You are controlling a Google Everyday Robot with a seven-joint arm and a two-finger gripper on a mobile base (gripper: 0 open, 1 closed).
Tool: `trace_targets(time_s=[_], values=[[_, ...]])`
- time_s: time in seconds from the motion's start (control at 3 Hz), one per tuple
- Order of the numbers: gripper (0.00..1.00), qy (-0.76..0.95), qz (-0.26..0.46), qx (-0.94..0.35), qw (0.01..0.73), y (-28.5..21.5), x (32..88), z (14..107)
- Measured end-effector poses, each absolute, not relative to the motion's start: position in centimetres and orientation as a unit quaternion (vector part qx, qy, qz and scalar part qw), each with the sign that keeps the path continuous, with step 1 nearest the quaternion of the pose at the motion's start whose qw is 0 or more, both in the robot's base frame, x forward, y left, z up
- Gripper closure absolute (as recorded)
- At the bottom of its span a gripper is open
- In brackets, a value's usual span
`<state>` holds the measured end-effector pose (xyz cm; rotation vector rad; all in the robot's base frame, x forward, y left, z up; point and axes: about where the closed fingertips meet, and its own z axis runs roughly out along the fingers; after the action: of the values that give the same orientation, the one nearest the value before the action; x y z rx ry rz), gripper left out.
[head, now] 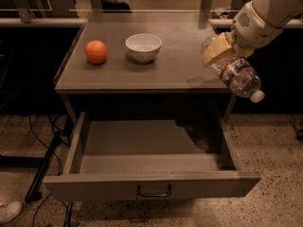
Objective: Place water bottle into top drawer
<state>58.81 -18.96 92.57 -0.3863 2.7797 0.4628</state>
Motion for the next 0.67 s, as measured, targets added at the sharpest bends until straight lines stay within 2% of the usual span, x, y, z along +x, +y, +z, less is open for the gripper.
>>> trace_targets(time_s=[0.67], values=[[1.00, 0.955, 0.195, -0.185, 0.123, -13.9, 56.8, 89.7]])
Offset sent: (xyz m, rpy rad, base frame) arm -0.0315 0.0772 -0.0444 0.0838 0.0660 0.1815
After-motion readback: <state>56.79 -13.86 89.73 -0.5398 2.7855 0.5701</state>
